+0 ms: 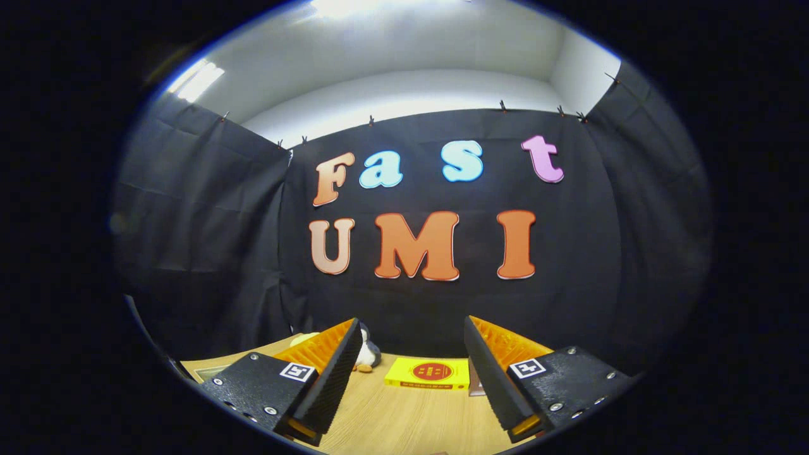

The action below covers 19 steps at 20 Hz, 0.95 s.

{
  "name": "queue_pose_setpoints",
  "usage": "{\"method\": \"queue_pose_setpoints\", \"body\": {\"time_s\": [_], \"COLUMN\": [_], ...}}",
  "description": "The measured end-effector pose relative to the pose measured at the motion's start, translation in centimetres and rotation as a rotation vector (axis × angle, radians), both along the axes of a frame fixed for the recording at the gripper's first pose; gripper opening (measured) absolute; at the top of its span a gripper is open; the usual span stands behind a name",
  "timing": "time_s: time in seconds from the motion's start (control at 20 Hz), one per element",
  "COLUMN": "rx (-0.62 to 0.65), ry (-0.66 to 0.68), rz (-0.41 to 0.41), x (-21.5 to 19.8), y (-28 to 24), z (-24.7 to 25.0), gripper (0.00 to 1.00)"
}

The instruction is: Open the storage box then place both shoes into the box .Put the left shoe in first, then the right shoe, with the right side of both shoes facing outward in a uniform manner.

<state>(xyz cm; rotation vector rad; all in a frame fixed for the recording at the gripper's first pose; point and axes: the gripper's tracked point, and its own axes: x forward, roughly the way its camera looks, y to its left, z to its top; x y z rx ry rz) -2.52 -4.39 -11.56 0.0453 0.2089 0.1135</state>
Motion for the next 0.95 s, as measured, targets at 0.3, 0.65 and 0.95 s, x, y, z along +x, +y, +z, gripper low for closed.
{"method": "queue_pose_setpoints", "body": {"time_s": [0.3,0.65,0.95], "rx": [0.029,0.017,0.023], "ry": [-0.035,-0.029,-0.041], "rz": [0.013,0.025,0.001], "x": [-0.2,-0.4,-0.7], "y": [0.9,1.4,1.0], "z": [1.3,1.5,2.1], "gripper": [0.97,0.97,0.97]}}
